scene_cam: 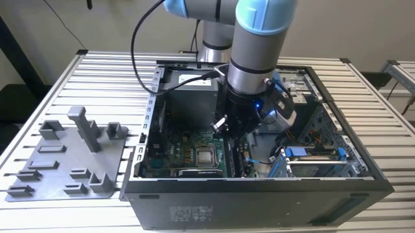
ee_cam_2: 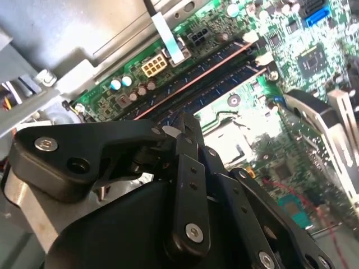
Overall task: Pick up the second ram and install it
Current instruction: 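Press down the second ram until it locks into place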
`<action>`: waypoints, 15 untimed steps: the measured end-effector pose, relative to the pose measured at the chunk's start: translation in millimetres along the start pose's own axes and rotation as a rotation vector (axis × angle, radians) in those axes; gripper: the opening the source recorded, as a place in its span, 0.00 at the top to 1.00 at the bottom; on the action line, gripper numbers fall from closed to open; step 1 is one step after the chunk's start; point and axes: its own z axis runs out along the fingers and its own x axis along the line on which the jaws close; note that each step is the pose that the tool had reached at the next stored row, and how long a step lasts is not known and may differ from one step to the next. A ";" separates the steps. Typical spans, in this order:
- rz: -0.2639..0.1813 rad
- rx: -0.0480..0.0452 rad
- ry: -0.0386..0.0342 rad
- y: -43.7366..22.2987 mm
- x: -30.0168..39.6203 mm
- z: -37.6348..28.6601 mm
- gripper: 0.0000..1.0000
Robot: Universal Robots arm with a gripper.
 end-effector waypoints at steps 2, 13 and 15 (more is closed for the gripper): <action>-0.036 0.0001 -0.0009 0.0 0.0 0.3 0.89; -0.216 0.0058 -0.0030 0.4 0.6 0.0 0.89; -0.243 0.0089 -0.0020 0.7 0.8 0.0 0.89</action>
